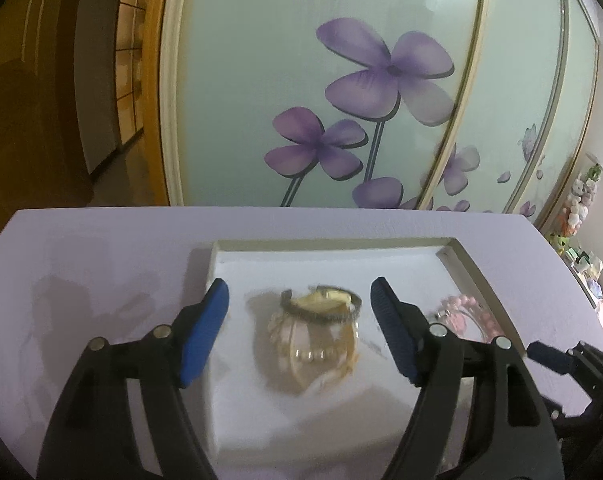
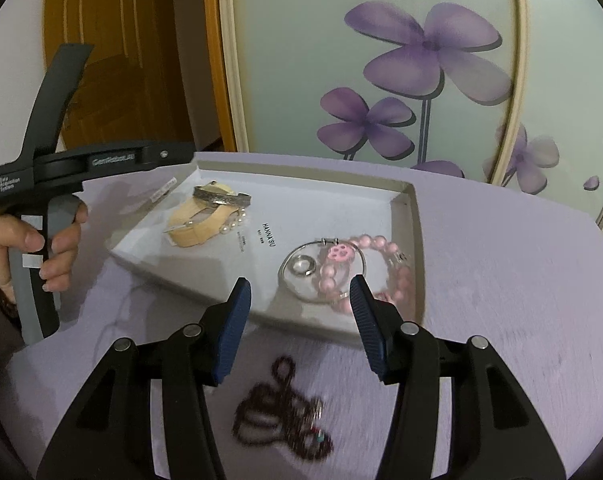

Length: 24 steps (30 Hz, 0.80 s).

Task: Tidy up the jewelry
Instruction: 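Withdraw both tools from the tray and grasp a pearl stud earring with the left tool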

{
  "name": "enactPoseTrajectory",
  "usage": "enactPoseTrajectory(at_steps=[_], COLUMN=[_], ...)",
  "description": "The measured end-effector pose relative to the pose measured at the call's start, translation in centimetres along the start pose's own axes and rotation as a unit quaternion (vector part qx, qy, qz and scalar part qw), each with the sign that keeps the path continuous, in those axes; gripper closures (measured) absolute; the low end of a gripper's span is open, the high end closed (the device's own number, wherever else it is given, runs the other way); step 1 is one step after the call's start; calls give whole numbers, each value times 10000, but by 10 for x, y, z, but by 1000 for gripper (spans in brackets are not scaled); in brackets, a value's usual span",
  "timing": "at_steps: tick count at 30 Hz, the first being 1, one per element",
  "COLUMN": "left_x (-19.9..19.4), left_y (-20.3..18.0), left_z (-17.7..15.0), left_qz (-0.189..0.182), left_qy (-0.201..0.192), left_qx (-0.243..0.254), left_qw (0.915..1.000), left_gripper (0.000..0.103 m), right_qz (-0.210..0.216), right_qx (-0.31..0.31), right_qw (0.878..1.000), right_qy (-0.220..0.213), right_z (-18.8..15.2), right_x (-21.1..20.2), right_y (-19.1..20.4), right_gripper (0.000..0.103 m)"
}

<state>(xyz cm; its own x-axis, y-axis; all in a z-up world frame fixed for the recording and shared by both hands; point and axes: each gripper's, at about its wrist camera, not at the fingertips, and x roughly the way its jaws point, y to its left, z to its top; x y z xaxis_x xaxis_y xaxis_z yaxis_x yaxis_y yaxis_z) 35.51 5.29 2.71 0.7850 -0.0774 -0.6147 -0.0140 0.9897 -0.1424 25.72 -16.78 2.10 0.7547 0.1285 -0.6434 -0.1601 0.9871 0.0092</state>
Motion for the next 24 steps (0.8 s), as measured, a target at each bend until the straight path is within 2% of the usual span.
enactPoseTrajectory(at_steps=[13,18,24], left_x=[-78,-92,-88], left_y=[-22,-41,-59], left_z=[-64,-101,-139], left_qz=[-269,-463,-619], left_qy=[58,287,638], left_qx=[98,227,333], left_qw=[9996,9983,9955], left_gripper=[30,31,42], right_qz=[158,188,239], right_qx=[321,536,743], right_qw=[9991,9982,9967], right_qy=[-211,-184,-201], right_z=[-56,-79,-99], right_x=[-70,-86,-97], right_y=[10,9,8], right_gripper=[49,49,49])
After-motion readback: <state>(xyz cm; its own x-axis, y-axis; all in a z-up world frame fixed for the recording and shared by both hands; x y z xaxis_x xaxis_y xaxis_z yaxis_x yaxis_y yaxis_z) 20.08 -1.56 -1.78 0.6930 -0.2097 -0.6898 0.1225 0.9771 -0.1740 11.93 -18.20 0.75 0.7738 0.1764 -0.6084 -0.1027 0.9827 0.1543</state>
